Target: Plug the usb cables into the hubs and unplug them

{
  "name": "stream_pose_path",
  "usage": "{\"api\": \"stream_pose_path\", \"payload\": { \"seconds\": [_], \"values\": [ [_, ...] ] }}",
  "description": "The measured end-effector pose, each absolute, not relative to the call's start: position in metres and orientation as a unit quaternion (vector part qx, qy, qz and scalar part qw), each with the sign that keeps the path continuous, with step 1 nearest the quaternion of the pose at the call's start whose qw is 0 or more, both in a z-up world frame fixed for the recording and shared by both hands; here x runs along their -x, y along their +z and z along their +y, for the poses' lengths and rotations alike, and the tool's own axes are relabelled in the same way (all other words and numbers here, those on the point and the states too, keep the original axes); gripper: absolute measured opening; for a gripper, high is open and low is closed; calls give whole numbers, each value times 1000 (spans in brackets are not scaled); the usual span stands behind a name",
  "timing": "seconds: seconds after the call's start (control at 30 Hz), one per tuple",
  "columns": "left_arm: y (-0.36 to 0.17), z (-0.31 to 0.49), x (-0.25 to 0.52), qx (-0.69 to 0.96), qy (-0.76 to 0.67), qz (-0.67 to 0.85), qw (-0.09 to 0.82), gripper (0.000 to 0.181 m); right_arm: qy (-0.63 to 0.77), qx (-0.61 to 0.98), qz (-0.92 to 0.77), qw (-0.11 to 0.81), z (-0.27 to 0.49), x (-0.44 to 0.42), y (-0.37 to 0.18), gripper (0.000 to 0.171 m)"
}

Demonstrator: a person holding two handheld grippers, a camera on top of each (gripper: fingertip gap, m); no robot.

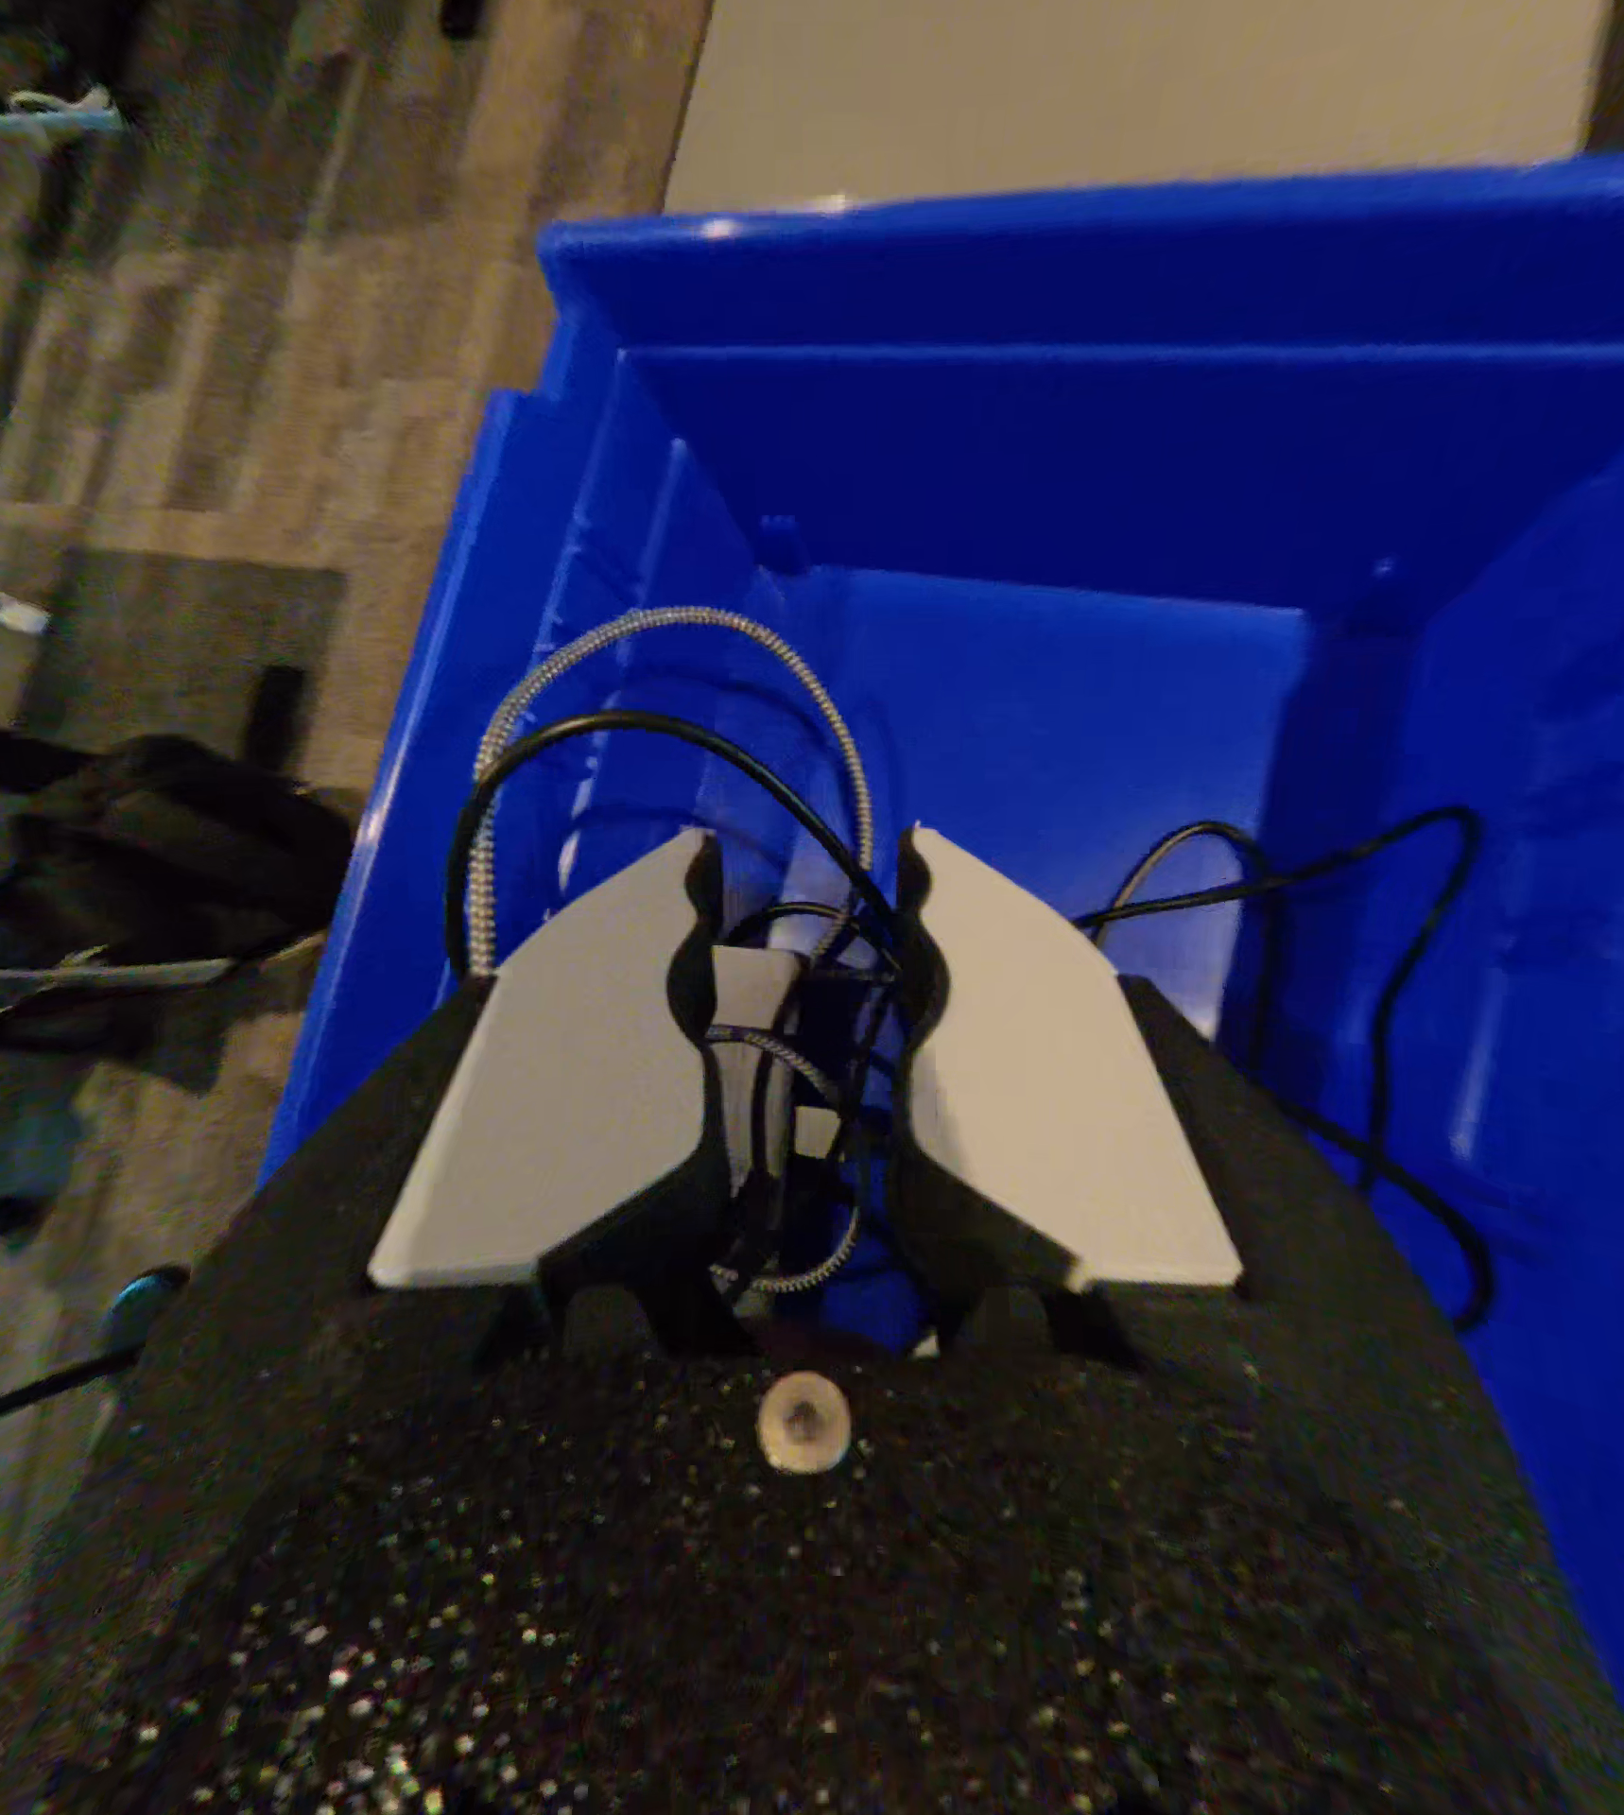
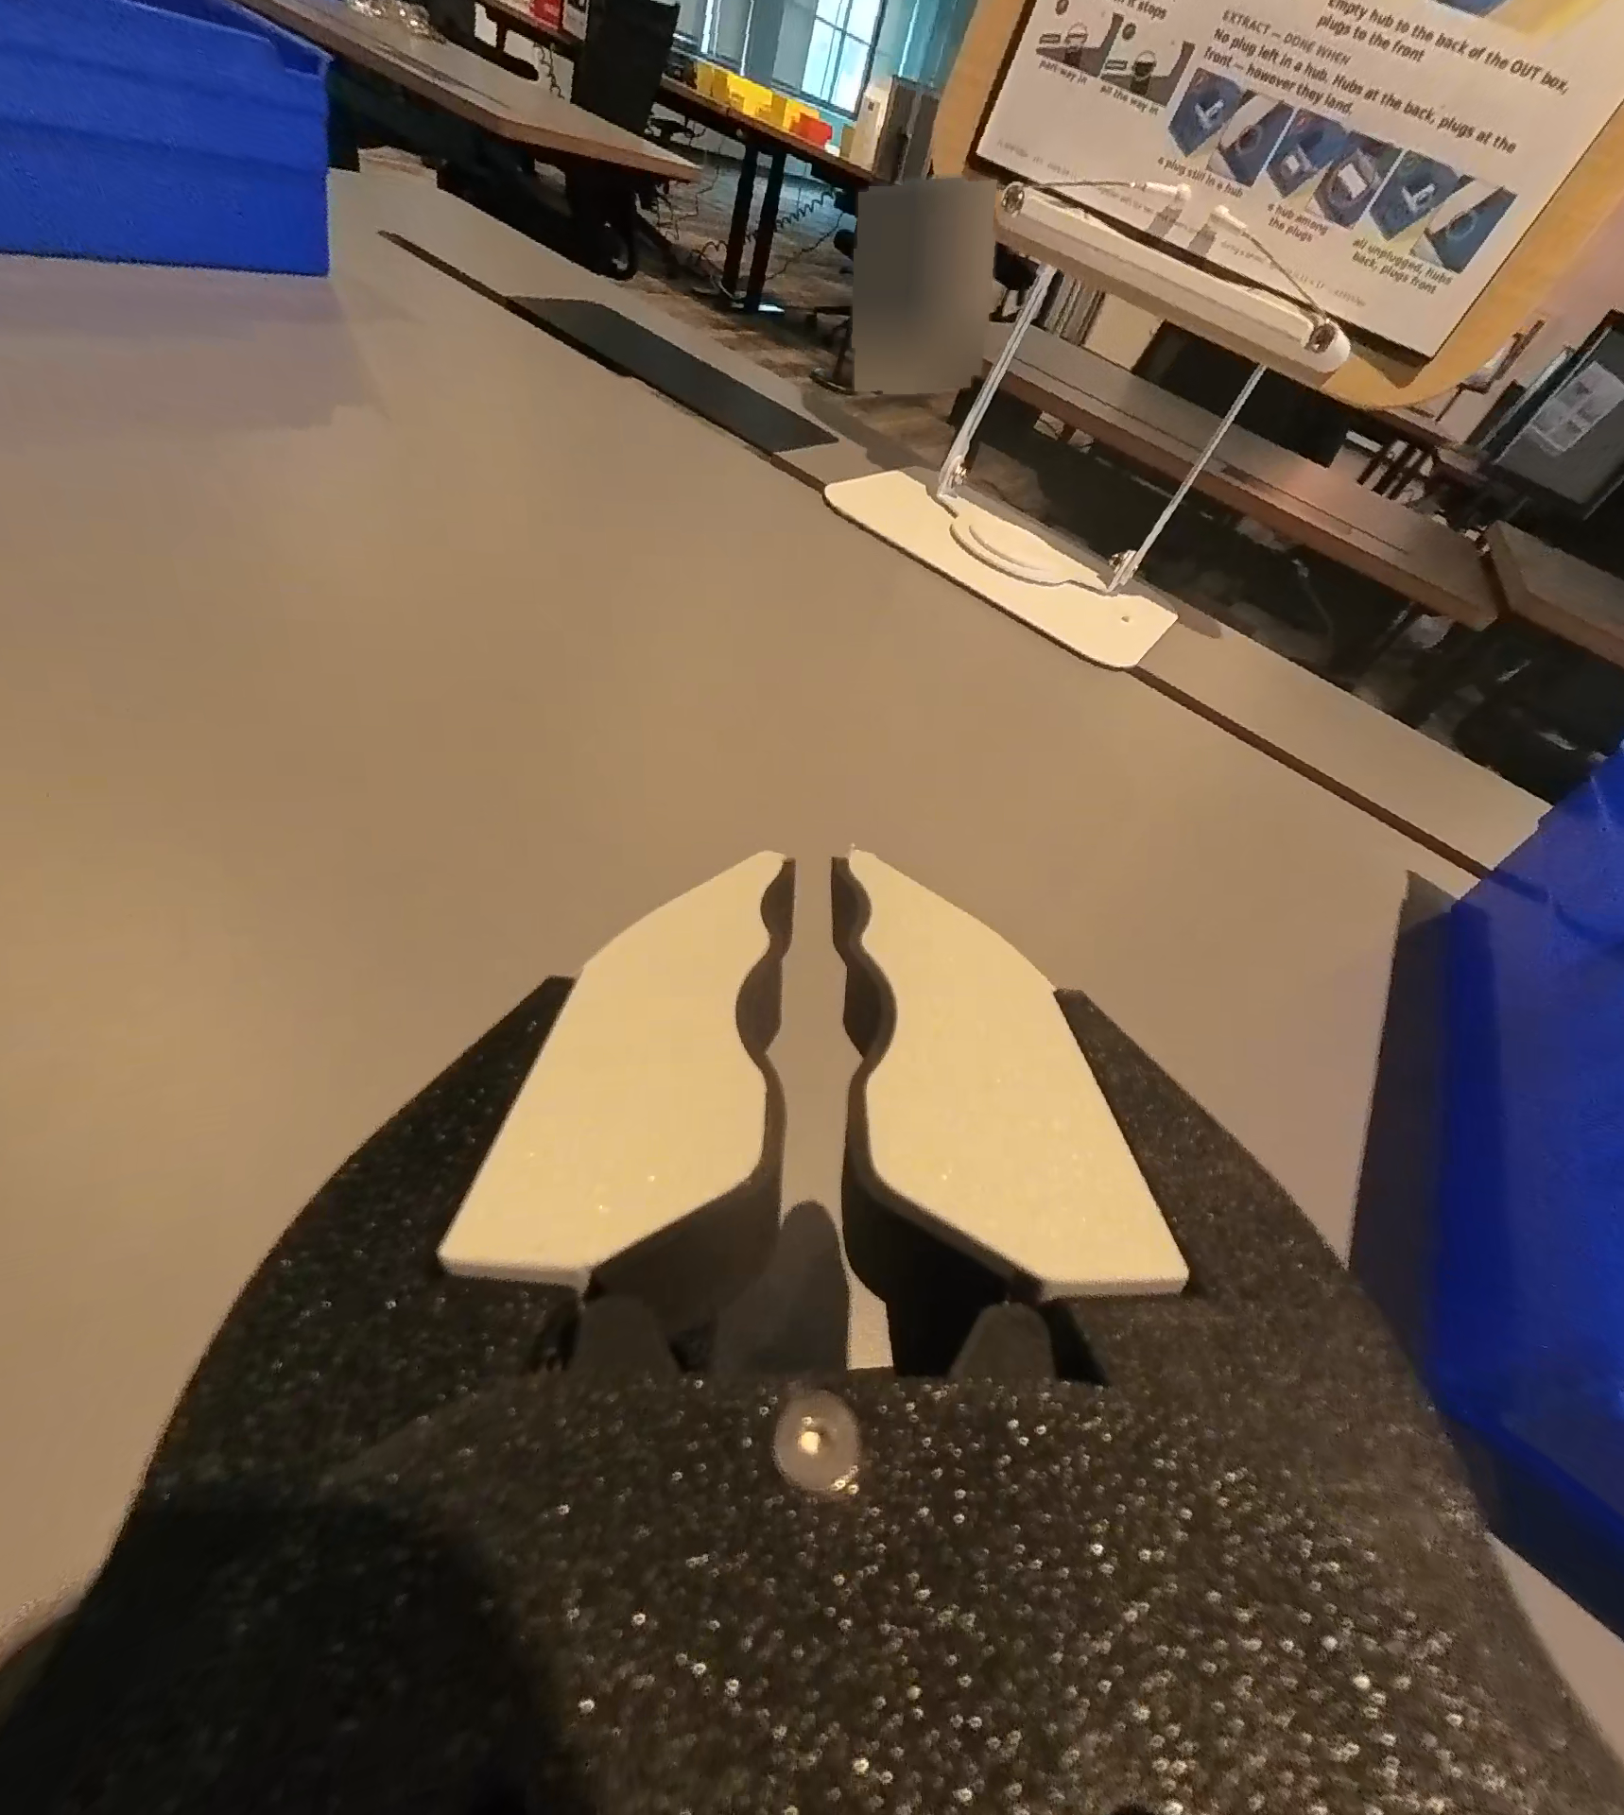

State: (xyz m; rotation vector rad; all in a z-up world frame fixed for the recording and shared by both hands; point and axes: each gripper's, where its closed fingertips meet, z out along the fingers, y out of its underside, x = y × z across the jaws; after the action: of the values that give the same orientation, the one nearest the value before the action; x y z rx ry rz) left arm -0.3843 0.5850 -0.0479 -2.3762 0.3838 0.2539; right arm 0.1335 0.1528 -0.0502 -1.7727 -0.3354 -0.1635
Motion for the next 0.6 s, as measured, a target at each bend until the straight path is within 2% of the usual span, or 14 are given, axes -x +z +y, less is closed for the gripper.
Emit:
{"api": "stream_pose_path", "payload": {
  "seconds": [0.07,0.1,0.17,0.4,0.6],
  "values": [
    [-60,588,386,925,108,153,332,31,-70,767,-142,621,152,-135,-49,7],
    [-63,590,385,923,102,155,337,16,-68,767,-140,623,152,-135,-48,7],
    [-61,589,380,920,77,155,353,6,-64,767,-137,623,152,-136,-48,7],
    [11,573,369,870,39,160,465,3,-65,770,-140,619,153,-135,-49,7],
    [76,553,361,833,20,175,525,3,-68,767,-140,623,152,-135,-48,7]
  ]
}}
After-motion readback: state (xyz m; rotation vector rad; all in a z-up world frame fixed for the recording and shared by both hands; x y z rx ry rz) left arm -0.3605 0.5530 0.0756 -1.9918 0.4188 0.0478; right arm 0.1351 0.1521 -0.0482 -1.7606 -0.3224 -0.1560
